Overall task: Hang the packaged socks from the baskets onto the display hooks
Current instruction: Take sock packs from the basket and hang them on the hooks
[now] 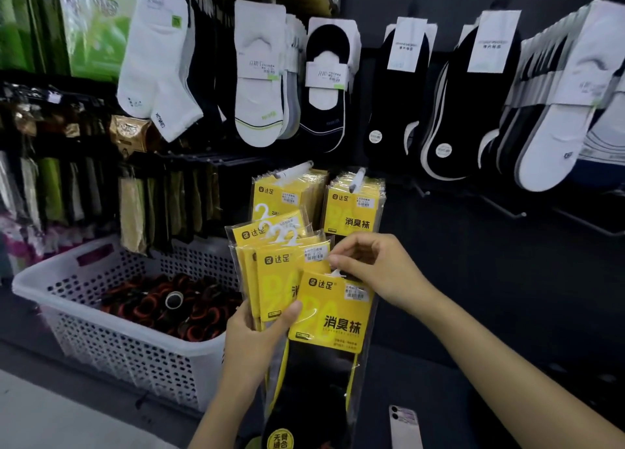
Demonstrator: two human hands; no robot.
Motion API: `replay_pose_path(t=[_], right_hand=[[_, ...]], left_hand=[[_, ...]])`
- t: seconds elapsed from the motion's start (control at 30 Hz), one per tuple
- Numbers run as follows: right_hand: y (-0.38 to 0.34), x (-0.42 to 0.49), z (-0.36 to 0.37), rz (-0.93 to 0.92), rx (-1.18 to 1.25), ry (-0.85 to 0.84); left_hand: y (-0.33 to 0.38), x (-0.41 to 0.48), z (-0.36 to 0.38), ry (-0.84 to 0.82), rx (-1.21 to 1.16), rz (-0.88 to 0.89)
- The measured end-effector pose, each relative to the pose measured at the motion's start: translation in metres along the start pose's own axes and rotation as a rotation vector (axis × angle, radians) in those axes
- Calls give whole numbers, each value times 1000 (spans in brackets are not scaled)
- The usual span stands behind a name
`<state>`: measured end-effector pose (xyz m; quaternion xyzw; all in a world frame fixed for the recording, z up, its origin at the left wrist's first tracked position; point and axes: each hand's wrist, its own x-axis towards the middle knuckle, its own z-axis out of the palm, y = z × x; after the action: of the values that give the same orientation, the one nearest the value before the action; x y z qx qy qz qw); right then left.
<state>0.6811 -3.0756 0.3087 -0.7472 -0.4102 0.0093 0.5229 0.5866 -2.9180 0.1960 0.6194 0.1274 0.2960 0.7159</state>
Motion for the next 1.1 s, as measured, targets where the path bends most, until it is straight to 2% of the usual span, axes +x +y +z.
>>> replay_pose_path(t=[0.2, 0.43, 0.53, 0.63, 0.7, 0.83, 0.93, 1.1], right_hand=[[3, -1, 10, -28, 102, 111], [8, -2, 3, 10, 96, 75], [16, -10, 8, 111, 208, 120], [30, -25, 15, 272, 283, 41], [40, -34, 22, 312, 338, 25], [43, -25, 16, 307, 512, 277], [41, 0, -6, 288, 484, 450], [46, 46, -22, 244, 345, 508]], left_hand=[[0, 0, -3, -16, -16, -4], [-2, 0, -3, 6, -16, 24], [-4, 2, -2, 33, -24, -3], [-5, 5, -2, 75, -39, -17], [-6, 6, -3, 85, -25, -17], [-9, 9, -5, 130, 9, -6], [-9, 13, -12, 172, 37, 1], [-6, 19, -27, 236, 100, 58]])
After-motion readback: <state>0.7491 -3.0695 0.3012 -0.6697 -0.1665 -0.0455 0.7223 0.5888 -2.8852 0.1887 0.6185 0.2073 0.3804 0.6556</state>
